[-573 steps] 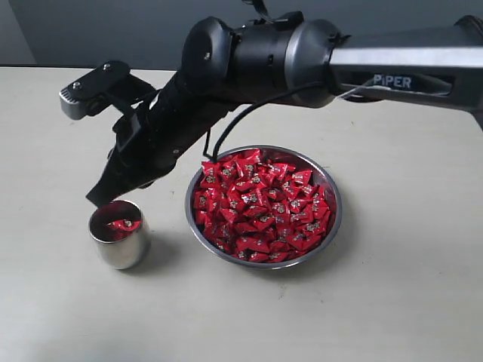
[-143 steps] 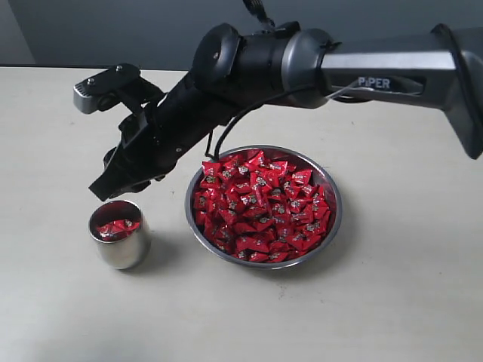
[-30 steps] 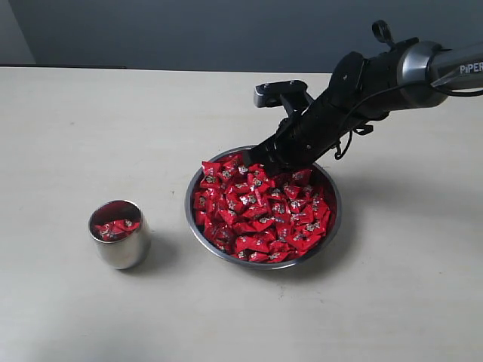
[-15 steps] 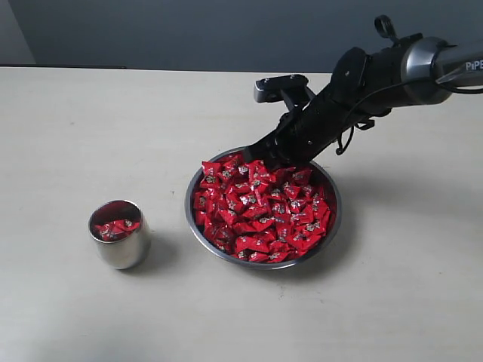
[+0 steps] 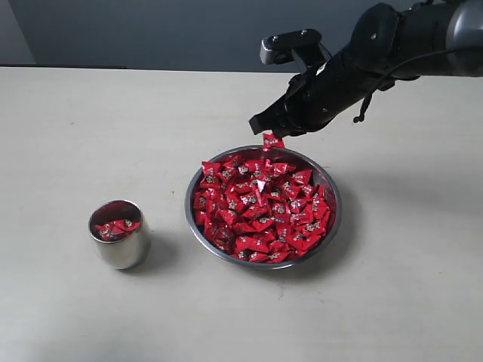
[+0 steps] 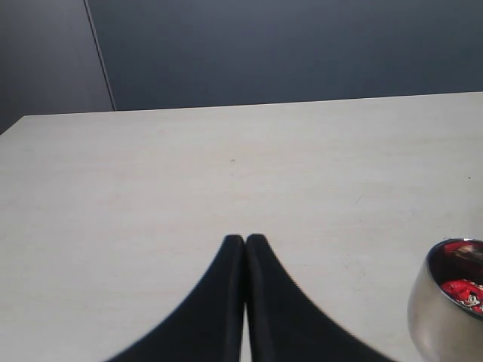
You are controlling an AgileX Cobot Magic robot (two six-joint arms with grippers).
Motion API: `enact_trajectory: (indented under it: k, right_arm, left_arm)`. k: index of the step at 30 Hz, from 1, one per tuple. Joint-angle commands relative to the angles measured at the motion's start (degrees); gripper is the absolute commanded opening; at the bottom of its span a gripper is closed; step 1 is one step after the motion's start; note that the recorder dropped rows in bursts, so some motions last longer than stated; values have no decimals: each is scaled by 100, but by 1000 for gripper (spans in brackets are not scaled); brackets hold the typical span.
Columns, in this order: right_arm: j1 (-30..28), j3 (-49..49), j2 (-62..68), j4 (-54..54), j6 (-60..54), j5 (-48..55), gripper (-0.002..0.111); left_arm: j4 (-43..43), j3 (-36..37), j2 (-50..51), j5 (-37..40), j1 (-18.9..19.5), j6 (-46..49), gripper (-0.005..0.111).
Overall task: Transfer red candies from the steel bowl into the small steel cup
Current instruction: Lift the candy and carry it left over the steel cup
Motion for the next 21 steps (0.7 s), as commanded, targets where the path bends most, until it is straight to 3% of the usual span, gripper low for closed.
enact_trajectory:
  k: [1, 13, 21]
  right_arm:
    - [-26, -31, -256, -96, 106, 316, -1]
    - [45, -31, -413, 313, 22, 844, -1]
    - [717, -31, -403, 641, -365, 675, -1]
  left_arm:
    - [-13, 22, -26, -9, 3, -6, 0]
    - [-13, 22, -26, -9, 3, -6, 0]
    - [-13, 22, -26, -9, 3, -6, 0]
